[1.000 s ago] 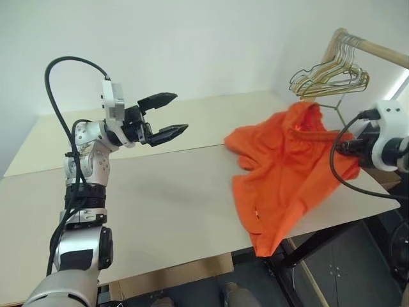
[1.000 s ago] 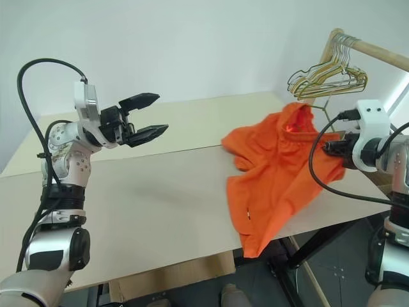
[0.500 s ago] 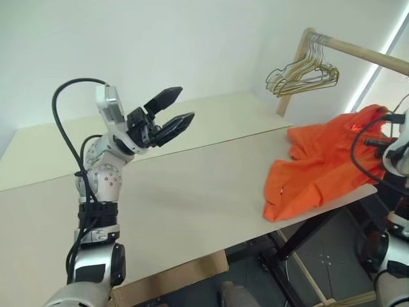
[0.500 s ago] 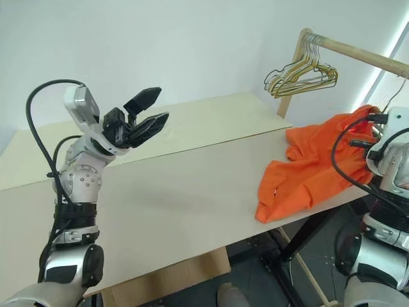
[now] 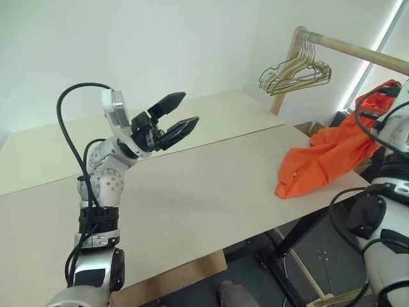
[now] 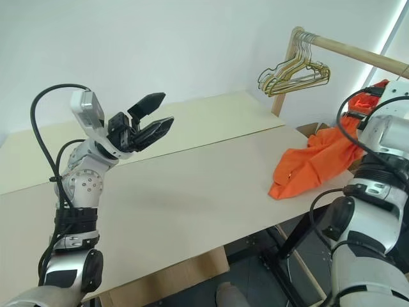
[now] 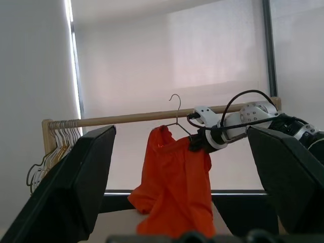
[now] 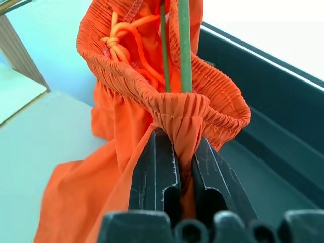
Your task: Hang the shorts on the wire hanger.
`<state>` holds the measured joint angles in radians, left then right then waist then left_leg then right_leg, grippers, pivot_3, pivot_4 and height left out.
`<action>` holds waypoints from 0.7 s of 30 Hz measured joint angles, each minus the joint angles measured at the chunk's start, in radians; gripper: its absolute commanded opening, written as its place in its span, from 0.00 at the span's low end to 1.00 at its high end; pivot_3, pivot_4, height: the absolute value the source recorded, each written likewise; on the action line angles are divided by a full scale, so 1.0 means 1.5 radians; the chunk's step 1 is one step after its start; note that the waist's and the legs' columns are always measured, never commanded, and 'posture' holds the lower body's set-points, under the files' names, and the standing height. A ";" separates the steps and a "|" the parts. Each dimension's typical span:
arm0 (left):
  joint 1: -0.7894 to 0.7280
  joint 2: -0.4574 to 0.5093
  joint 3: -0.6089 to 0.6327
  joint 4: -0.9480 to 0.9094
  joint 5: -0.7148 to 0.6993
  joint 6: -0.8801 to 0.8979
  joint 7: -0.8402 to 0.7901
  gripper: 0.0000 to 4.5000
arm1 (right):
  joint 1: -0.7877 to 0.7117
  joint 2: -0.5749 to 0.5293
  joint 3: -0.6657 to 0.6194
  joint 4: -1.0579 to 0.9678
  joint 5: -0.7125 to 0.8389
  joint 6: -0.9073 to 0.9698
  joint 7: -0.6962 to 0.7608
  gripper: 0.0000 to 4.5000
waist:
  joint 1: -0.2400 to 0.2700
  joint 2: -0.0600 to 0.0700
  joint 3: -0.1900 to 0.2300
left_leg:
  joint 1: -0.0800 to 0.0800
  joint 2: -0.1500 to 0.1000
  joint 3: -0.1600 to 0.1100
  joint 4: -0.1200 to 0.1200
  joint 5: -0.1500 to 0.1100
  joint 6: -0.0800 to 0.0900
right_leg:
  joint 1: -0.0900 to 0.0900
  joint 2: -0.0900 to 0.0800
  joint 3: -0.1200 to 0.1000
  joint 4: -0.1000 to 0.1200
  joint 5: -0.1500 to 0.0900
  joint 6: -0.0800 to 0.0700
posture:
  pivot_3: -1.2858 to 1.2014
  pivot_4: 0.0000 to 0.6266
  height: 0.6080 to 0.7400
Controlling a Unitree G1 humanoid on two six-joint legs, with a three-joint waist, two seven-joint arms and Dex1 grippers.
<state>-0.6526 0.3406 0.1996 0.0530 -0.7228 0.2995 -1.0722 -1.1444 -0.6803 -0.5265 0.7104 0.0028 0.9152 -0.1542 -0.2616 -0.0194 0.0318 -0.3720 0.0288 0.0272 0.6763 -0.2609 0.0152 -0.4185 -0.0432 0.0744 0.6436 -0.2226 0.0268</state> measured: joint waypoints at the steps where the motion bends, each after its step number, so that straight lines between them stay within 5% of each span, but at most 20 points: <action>1: 0.003 0.002 0.000 -0.002 0.004 -0.001 0.001 0.99 | -0.014 -0.009 -0.011 0.037 0.008 -0.017 -0.006 0.00 | 0.001 0.000 0.000 | 0.000 0.000 0.000 0.000 0.000 0.000 | 0.000 0.000 0.000 0.000 0.000 0.000 | 0.46 0.00 1.00; 12: 0.024 0.011 -0.006 -0.024 0.012 -0.008 0.009 0.99 | -0.089 -0.084 -0.087 0.283 0.119 -0.113 -0.029 0.00 | 0.003 0.001 0.001 | 0.002 0.000 0.002 -0.002 0.000 0.000 | 0.005 0.000 0.001 -0.002 -0.003 0.005 | 0.46 0.00 1.00; 21: 0.024 0.013 -0.015 -0.024 0.011 -0.009 0.008 0.99 | -0.098 -0.085 -0.080 0.319 0.156 -0.129 -0.036 0.00 | 0.004 0.002 0.002 | 0.005 0.000 0.002 -0.004 0.000 0.000 | 0.010 0.000 0.001 -0.005 -0.003 0.006 | 0.46 0.00 1.00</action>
<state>-0.6171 0.3598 0.1778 0.0166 -0.7056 0.2858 -1.0607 -1.2911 -0.8073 -0.6465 1.1897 0.2365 0.7212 -0.2074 -0.2550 -0.0159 0.0343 -0.3646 0.0286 0.0303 0.6696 -0.2610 0.0154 -0.4039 -0.0431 0.0758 0.6354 -0.2278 0.0356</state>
